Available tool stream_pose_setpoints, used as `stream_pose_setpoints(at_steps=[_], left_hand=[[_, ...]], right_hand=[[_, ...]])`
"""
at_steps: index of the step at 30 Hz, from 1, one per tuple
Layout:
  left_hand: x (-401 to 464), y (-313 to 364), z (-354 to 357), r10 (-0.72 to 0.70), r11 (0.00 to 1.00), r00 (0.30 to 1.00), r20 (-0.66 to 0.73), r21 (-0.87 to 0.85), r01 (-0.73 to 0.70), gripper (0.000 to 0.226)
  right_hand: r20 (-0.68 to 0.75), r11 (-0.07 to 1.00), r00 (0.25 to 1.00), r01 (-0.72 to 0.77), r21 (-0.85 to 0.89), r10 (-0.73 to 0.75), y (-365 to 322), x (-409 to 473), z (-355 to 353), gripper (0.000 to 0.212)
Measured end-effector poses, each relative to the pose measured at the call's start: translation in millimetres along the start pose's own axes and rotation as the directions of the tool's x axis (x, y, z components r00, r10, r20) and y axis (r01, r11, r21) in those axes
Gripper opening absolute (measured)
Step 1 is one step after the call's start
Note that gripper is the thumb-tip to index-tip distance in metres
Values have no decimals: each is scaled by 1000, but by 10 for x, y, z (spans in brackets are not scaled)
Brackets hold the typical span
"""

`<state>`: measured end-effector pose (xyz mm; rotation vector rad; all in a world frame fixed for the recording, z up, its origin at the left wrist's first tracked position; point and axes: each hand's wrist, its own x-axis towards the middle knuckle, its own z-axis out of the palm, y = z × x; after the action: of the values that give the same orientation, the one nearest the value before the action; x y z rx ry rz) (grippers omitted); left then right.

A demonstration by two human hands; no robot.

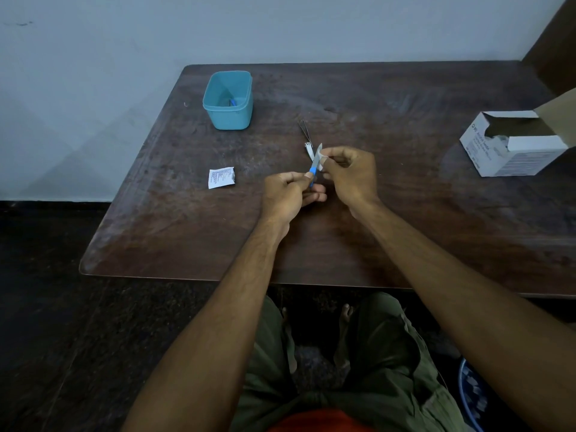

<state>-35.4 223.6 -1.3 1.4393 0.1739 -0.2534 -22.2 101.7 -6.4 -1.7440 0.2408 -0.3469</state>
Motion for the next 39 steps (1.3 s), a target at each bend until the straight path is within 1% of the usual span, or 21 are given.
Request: stream_pose_setpoints(at_steps=[2,6,8,12,17,20,24,28,30,33,35,36,37,38,39], left_hand=[[-9,-4,1,6,1000,1000,-3,-1,-6,17],[0,-9,2,34,999,999,-31,-7,-34,18],[-2,-19,17,58,998,997,-42,2,-58,17],[-5,-41,25,94,995,995,-41,-10,-95,11],[29,-87,19,113,993,992,-61,-11,-114,17],[43,-91,26,110,993,991,-81,-39,-114,18],[51,-64,3,65,994,996,-58,-79,-69,17],[60,-14,-57,-12,983,1000,8,-185,14,8],[74,4,-84,-52,974,998,31,-218,58,9],[89,4,-84,-87,967,996,24,-236,90,8],[98,-5,-76,-97,968,995,-1,-232,95,6],[103,-6,-71,-98,969,995,-14,-230,92,7],[111,-10,-66,-99,970,995,-26,-226,91,8],[114,-9,-61,-100,971,994,-37,-220,89,10],[112,-6,-57,-97,973,994,-46,-214,86,12]], right_hand=[[11,998,999,33,-53,-32,-2,-17,-4,11],[107,987,985,141,-81,-132,55,-190,3,18],[101,981,982,167,-101,-157,63,-191,-22,19],[62,989,991,120,-91,-115,58,-108,-70,15],[55,983,991,129,-130,-123,40,-127,-49,13],[54,981,991,127,-149,-120,26,-142,-36,13],[59,981,991,128,-147,-121,3,-143,-25,13],[76,981,990,132,-144,-122,-13,-134,-18,13],[84,979,988,143,-146,-131,-20,-124,-20,13],[69,970,985,169,-175,-159,-23,-103,-54,14],[55,933,966,259,-250,-253,-36,-105,-101,15],[71,889,941,337,-309,-332,-50,-109,-130,16],[117,823,901,429,-372,-417,-65,-112,-152,18],[196,746,857,512,-426,-477,-74,-113,-157,20],[289,675,819,572,-466,-495,-79,-124,-150,21]])
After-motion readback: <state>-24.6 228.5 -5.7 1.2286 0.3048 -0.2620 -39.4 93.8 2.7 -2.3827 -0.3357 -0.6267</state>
